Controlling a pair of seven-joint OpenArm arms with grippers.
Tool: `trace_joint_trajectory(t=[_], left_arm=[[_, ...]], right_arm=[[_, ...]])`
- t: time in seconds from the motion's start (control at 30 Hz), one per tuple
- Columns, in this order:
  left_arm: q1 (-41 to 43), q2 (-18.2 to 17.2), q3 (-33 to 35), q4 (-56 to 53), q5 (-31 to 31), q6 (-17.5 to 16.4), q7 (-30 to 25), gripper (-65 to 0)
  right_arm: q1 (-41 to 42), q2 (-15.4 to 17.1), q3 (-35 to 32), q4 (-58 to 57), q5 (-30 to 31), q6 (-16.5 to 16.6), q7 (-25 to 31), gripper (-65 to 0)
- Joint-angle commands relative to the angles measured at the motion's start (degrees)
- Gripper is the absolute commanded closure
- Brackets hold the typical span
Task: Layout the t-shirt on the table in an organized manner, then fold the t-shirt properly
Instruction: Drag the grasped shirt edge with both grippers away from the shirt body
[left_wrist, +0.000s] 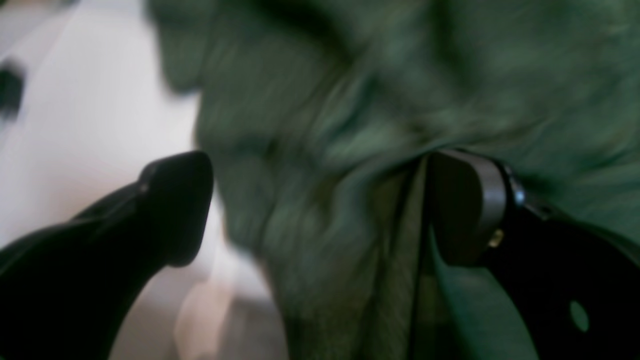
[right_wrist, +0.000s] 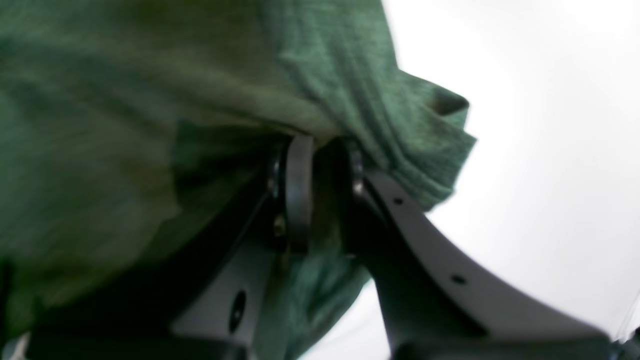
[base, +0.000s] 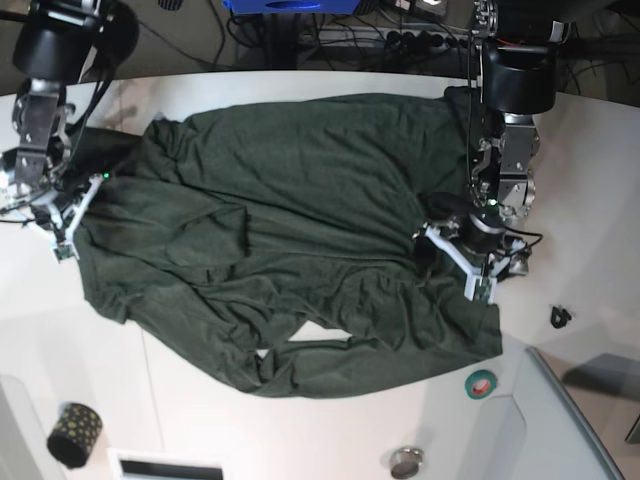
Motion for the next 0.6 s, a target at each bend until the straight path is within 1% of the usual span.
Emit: trace_joint_trajectory(t=[0.0, 0.03, 0.1, 0.13, 0.17, 0.2, 0.23, 0.3, 0.33, 0.4, 0.5, 0.57], left_arm=[[-0.76, -1.16, -0.55, 2.98, -0.82, 0.84, -1.66, -65.0], [0.47, -1.34, -0.81, 4.83, -1.52, 0.84, -1.66, -65.0], [2.84, -2.22, -2.74, 9.14, -2.4, 0.84, -1.57, -65.0], [4.43, -2.57, -4.06, 11.07, -2.93, 0.84, -1.57, -65.0], [5.92, -2.66, -5.29, 13.27, -3.63, 0.75, -1.48, -65.0], [7.85, -2.75, -6.96, 15.2, -4.33, 0.67, -0.52, -65.0], [9.35, -3.54, -8.55, 17.14, -4.95, 0.67, 0.89, -65.0], [12.87, -4.06, -11.18, 21.71, -7.06, 0.58, 3.26, -65.0], [14.54, -4.33, -12.24, 23.55, -8.11, 0.58, 3.88, -65.0], [19.02, -5.56, -14.17, 27.51, -10.58, 0.58, 4.58, -65.0], [26.32, -6.44, -14.61, 33.22, -14.79, 0.31, 4.58, -65.0], [31.41, -6.61, -14.52, 36.04, -17.34, -2.5, 4.58, -65.0]], right_arm=[[-0.85, 0.88, 0.05, 5.28, 0.31, -0.47, 0.64, -8.6], [-2.79, 0.61, -0.12, 9.23, 0.4, -0.47, 0.64, -8.9], [-5.51, -1.06, -0.3, 16.09, 0.4, -0.21, 0.64, -9.0], [-6.39, -2.02, -0.48, 18.81, 0.23, 0.67, 0.64, -9.2], [-6.92, -2.9, -1.36, 21.19, 0.05, 2.61, 0.64, -9.9], [-7.27, -3.61, -2.59, 23.21, 0.05, 4.72, 0.55, -12.5], [-7.36, -4.13, -3.38, 24.44, -0.04, 6.12, -0.32, -15.6], [-7.36, -5.28, -5.66, 26.29, -0.04, 7.44, -4.72, -24.0], [-7.27, -5.89, -6.89, 26.9, 0.05, 7.53, -6.57, -27.9], [-7.97, -7.56, -9.18, 28.92, 0.14, 7.62, -8.68, -33.3], [-12.81, -10.02, -11.64, 32.53, 0.23, 7.62, -7.53, -33.9], [-16.32, -10.99, -12.52, 34.2, 0.31, 7.62, -6.13, -33.9]])
